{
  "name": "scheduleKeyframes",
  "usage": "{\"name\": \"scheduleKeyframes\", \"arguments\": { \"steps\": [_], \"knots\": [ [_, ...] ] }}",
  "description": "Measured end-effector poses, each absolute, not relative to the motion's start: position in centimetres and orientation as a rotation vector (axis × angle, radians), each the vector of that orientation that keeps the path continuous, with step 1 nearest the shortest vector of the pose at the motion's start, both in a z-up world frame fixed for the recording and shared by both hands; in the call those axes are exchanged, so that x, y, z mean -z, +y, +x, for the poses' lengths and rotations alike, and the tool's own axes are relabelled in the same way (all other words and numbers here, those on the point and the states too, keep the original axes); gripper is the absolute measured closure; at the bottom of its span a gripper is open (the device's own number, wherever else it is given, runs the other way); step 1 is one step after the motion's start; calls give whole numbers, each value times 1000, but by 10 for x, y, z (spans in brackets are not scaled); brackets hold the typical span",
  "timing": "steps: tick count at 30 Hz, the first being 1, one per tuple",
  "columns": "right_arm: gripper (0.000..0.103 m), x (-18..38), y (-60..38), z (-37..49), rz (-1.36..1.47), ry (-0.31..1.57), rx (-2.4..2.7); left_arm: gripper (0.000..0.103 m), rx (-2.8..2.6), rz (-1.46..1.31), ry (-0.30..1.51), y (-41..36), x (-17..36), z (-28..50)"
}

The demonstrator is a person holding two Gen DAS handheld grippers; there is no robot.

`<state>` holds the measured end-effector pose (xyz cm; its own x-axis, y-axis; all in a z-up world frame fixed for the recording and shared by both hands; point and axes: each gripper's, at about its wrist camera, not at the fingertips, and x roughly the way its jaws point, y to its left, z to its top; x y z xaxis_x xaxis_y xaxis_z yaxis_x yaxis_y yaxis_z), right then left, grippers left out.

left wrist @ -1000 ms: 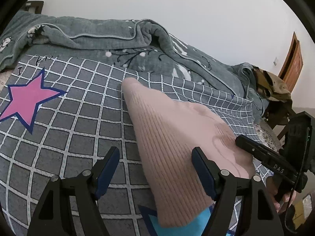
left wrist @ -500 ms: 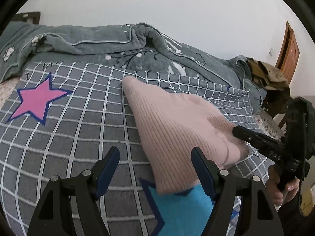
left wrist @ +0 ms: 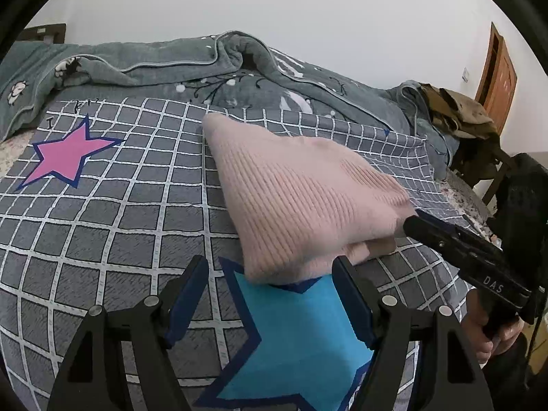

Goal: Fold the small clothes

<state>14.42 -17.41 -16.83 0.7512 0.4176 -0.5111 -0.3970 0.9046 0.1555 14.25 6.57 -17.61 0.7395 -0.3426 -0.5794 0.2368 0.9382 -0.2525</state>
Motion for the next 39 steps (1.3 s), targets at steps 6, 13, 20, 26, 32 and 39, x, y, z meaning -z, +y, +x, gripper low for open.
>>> {"name": "scheduleKeyframes", "arguments": {
  "steps": [6, 13, 20, 26, 32, 39],
  "knots": [
    [59, 178, -170, 153, 41, 603, -433, 46, 299, -147, 705, 59, 184, 152],
    [79, 182, -166, 155, 44, 608, -439, 73, 302, -139, 697, 55, 184, 152],
    [96, 171, -187, 155, 107, 584, -454, 86, 303, -129, 670, 61, 180, 150],
    [95, 178, -175, 155, 0, 637, -458, 82, 311, -117, 687, 60, 181, 149],
    [64, 162, -185, 154, 75, 578, -513, 80, 363, -182, 694, 71, 181, 149],
    [63, 147, -179, 176, 124, 542, -462, 53, 374, -188, 629, 81, 175, 137]
  ]
}}
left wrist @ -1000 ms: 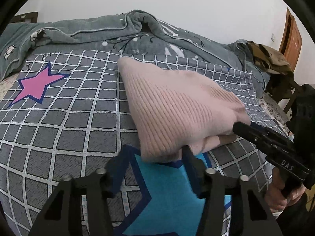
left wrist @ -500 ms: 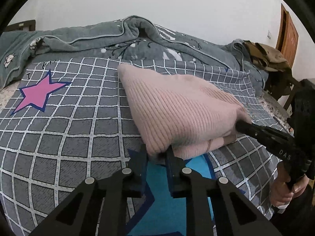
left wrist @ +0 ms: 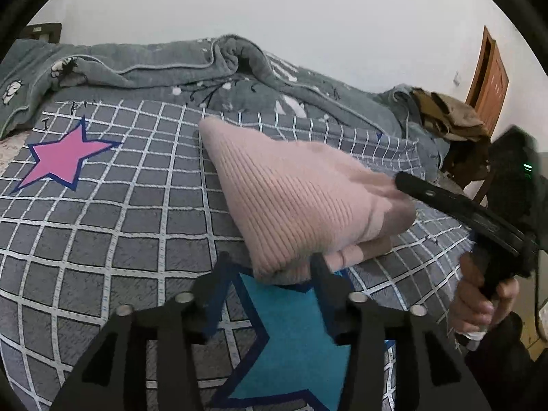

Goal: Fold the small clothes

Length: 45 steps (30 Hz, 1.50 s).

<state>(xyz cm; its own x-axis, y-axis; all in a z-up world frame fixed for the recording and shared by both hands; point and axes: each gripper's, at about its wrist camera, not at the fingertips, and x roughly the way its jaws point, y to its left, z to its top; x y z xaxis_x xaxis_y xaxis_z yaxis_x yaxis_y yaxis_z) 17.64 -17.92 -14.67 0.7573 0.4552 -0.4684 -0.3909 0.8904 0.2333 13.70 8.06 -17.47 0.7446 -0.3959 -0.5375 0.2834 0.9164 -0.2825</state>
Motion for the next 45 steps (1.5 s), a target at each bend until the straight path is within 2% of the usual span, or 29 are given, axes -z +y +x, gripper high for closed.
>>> {"name": "scheduleKeyframes", "arguments": {
  "steps": [2, 7, 8, 10, 13, 16, 20, 27, 34, 41, 43, 45],
  "knots": [
    [63, 149, -178, 190, 136, 566, -418, 50, 363, -191, 612, 84, 173, 136],
    [65, 168, -178, 215, 157, 655, -385, 50, 335, -208, 614, 88, 170, 144],
    [68, 172, -179, 218, 168, 669, -390, 50, 331, -209, 614, 88, 169, 146],
    [88, 174, -177, 218, 172, 671, -402, 50, 318, -211, 613, 87, 168, 149],
    [91, 166, -181, 209, 169, 606, -407, 50, 302, -216, 621, 86, 169, 154],
    [91, 162, -190, 206, 205, 603, -418, 50, 304, -226, 627, 86, 170, 157],
    [90, 179, -184, 213, 157, 692, -401, 49, 297, -229, 629, 87, 169, 161],
    [88, 181, -177, 208, 92, 689, -379, 49, 280, -259, 641, 84, 169, 171],
    [77, 178, -183, 205, 84, 687, -382, 47, 266, -266, 651, 80, 169, 180],
    [77, 179, -180, 201, 38, 681, -361, 45, 238, -302, 648, 81, 168, 193],
    [84, 182, -176, 202, 13, 700, -367, 45, 234, -309, 642, 80, 166, 196],
    [85, 184, -174, 199, -11, 696, -367, 45, 224, -312, 633, 80, 165, 201]
  ]
}}
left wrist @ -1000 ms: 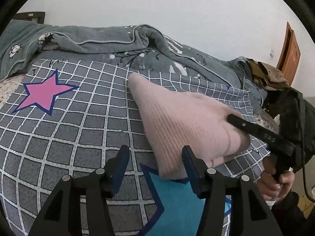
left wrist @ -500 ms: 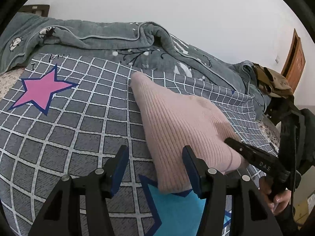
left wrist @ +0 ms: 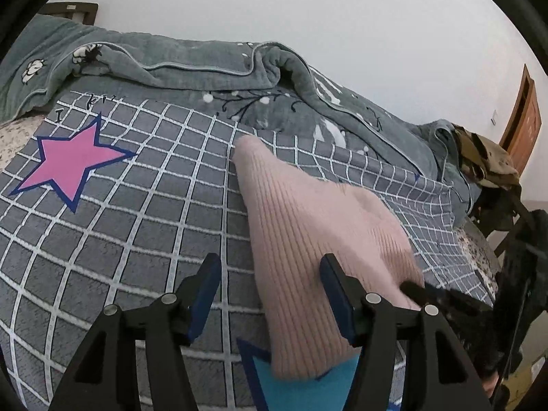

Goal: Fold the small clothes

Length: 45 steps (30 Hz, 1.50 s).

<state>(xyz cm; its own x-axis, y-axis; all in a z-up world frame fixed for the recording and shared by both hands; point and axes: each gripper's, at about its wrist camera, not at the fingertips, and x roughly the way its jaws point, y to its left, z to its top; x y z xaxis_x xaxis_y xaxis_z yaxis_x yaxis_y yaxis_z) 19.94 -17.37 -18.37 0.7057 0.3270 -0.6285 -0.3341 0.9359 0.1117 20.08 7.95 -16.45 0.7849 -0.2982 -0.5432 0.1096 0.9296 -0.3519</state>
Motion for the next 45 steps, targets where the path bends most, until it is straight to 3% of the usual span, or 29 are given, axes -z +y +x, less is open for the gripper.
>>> {"name": "scheduleKeyframes", "arguments": {
  "steps": [6, 13, 17, 19, 25, 34, 45],
  "knots": [
    [89, 181, -178, 198, -13, 675, -409, 44, 211, -338, 628, 81, 162, 215],
    [72, 172, -187, 216, 108, 651, -439, 44, 209, -366, 638, 79, 165, 231],
    [70, 175, -192, 226, 189, 670, -432, 44, 210, -355, 642, 74, 167, 236],
    [89, 176, -189, 223, 170, 670, -448, 44, 214, -348, 642, 72, 168, 237],
    [90, 180, -188, 222, 95, 689, -414, 43, 226, -345, 644, 69, 168, 241],
    [70, 181, -193, 212, 74, 676, -399, 43, 217, -331, 658, 67, 170, 237],
    [63, 172, -190, 183, 29, 639, -350, 42, 210, -302, 643, 65, 168, 205]
  ]
}}
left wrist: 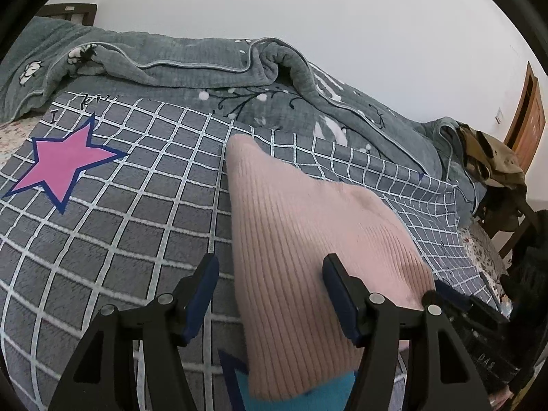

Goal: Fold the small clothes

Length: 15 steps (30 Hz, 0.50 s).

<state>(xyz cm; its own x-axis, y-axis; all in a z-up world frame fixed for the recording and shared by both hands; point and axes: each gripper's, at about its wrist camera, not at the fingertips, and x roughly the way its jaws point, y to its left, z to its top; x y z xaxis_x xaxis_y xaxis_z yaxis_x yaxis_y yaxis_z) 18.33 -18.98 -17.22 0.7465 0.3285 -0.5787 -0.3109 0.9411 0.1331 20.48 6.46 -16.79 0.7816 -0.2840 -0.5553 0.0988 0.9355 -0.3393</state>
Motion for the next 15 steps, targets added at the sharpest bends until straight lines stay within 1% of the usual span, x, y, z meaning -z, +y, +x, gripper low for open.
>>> {"name": "scheduleKeyframes", "arguments": {
  "steps": [3, 5, 7, 9, 11, 13, 15],
  "knots": [
    [59, 168, -191, 175, 32, 633, -328, 42, 205, -299, 651, 63, 168, 196],
    [58, 165, -191, 171, 37, 633, -312, 42, 208, -304, 655, 61, 167, 187],
    [51, 163, -191, 165, 31, 634, -293, 39, 210, -293, 654, 57, 165, 179],
    [51, 159, -193, 154, 20, 635, -253, 33, 182, -260, 644, 53, 161, 165],
    [50, 156, -196, 143, 21, 644, -221, 31, 165, -243, 647, 50, 158, 153],
    [47, 152, -200, 135, 29, 666, -185, 31, 169, -239, 651, 48, 157, 138],
    [46, 146, -203, 124, 20, 680, -138, 31, 168, -214, 664, 44, 154, 128]
  ]
}}
